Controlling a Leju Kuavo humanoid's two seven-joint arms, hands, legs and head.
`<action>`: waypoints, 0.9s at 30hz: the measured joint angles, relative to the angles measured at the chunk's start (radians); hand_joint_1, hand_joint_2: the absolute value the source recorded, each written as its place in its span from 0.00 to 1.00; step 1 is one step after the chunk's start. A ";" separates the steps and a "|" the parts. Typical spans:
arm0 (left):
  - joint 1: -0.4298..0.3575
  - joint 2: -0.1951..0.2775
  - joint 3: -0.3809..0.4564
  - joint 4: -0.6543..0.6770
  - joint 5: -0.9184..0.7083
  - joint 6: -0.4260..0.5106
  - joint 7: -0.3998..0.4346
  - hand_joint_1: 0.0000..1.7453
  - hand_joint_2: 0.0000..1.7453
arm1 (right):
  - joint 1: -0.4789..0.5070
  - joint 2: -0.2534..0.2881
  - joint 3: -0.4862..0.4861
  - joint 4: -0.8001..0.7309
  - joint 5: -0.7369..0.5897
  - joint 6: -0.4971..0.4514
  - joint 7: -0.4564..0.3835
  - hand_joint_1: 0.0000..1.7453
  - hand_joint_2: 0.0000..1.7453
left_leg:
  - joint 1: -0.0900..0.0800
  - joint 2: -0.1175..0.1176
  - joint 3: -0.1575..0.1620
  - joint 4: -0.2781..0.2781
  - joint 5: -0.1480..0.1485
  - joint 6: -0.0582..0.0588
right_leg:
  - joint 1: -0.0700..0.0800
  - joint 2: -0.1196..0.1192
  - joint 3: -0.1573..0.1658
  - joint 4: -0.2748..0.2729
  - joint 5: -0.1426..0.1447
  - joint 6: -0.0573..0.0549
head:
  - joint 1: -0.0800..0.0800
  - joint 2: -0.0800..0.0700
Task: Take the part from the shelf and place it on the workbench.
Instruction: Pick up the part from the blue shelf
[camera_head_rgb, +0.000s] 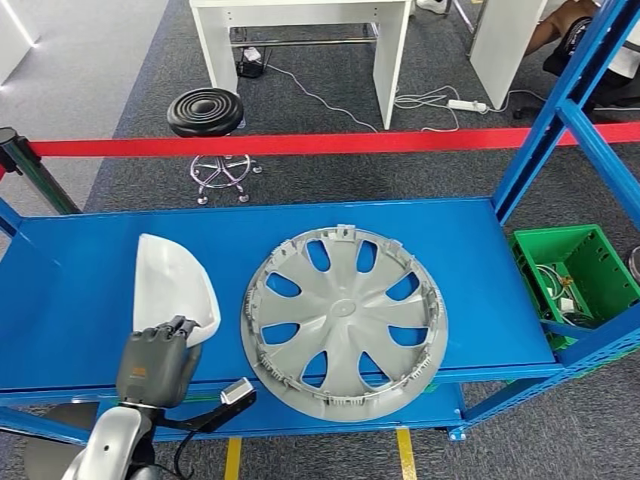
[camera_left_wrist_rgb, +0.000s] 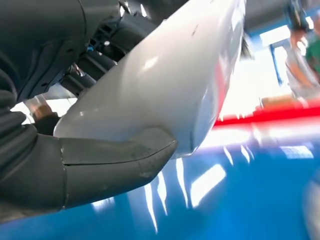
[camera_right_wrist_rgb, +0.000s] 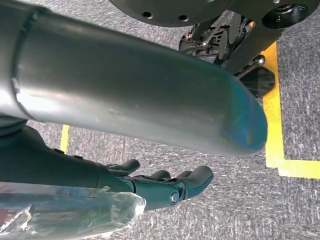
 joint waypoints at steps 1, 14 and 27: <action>-0.003 0.007 0.005 -0.020 -0.024 0.018 -0.001 1.00 1.00 | 0.000 0.000 0.001 0.000 0.000 0.000 0.002 0.00 0.00 | 0.000 0.000 0.000 0.000 0.000 0.000 | 0.000 0.000 0.000 0.000 0.000 0.000 | 0.000 0.000; -0.065 0.123 0.042 -0.214 -0.041 0.092 -0.023 1.00 1.00 | -0.001 0.000 0.011 0.000 0.000 0.000 0.005 0.00 0.00 | 0.000 0.000 0.000 0.000 0.000 0.000 | 0.000 0.000 0.000 0.000 0.000 0.000 | 0.000 0.000; -0.121 0.138 0.012 -0.259 -0.040 0.019 -0.006 1.00 1.00 | -0.005 0.001 0.018 0.000 -0.002 -0.003 -0.016 0.00 0.00 | 0.000 0.000 0.000 0.000 0.000 0.000 | 0.000 0.000 0.000 0.000 0.000 0.000 | 0.000 0.000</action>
